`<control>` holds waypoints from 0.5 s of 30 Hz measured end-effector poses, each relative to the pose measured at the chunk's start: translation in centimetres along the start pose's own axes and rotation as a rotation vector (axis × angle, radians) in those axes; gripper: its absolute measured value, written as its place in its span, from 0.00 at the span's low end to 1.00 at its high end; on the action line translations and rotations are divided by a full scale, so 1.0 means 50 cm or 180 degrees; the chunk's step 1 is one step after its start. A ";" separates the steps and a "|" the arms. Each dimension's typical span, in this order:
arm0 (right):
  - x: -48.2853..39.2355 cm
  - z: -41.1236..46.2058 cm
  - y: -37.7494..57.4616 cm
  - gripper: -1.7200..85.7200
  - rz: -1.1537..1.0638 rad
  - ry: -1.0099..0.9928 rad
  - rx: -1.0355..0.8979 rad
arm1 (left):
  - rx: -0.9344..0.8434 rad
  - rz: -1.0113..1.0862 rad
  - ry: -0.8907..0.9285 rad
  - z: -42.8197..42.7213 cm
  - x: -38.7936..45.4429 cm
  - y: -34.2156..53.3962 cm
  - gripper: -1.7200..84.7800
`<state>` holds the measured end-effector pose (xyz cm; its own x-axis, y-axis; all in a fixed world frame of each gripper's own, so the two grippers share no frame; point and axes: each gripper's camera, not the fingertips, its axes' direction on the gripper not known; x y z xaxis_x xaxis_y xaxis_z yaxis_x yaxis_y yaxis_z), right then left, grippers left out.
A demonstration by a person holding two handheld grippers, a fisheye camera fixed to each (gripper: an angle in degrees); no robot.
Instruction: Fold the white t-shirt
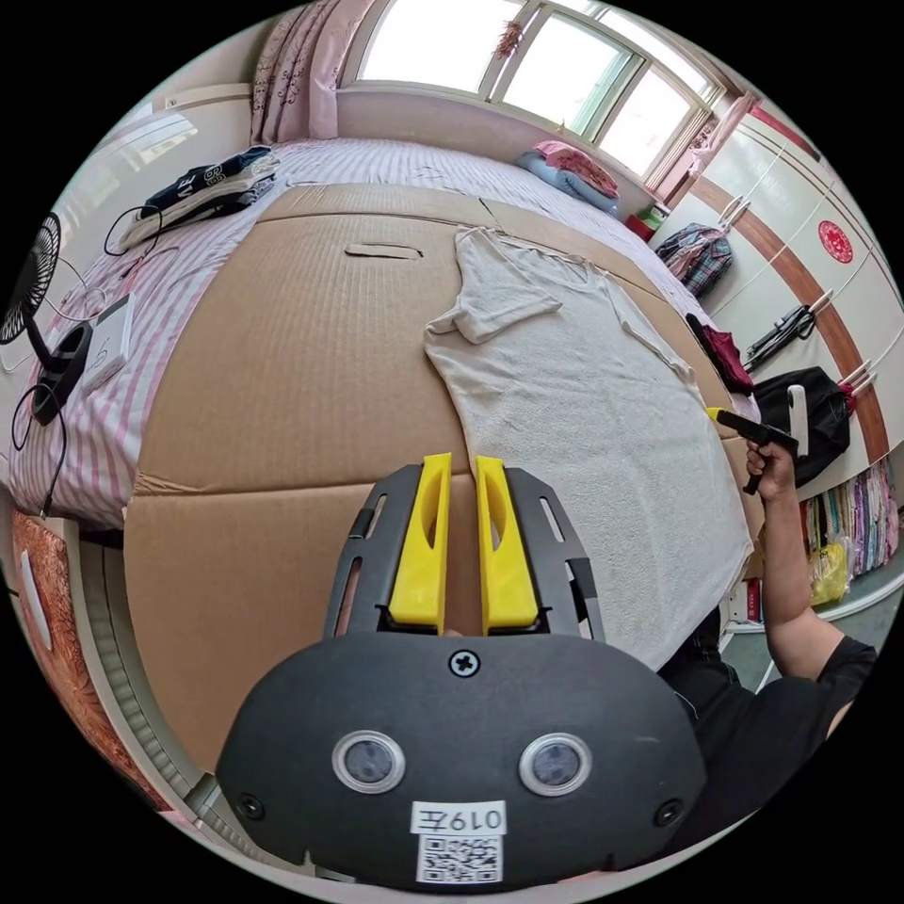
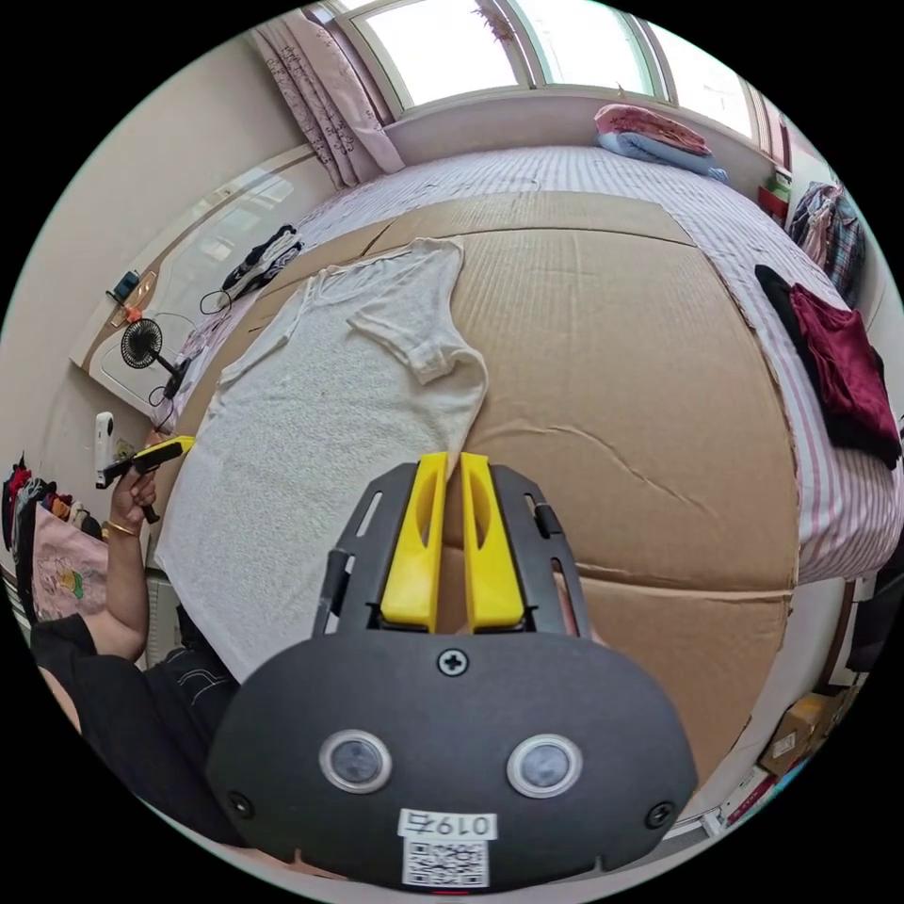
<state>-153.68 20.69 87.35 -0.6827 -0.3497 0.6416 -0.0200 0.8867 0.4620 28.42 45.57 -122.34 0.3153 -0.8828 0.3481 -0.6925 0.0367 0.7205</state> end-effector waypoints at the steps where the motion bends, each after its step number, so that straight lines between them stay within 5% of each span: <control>1: -0.002 0.005 0.010 0.06 -0.0014 0.0048 -0.0007 | -0.0001 -0.0006 -0.0005 -0.002 0.000 0.004 0.06; 15: -0.048 -0.066 0.369 0.08 -0.0049 -0.0051 0.0336 | 0.0512 0.0080 0.0389 -0.112 -0.009 0.261 0.10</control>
<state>-149.99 36.88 96.34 -0.6931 -0.3595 0.6247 -0.1069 0.9084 0.4042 22.88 49.08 -109.71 0.3663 -0.8188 0.4421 -0.7928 -0.0259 0.6090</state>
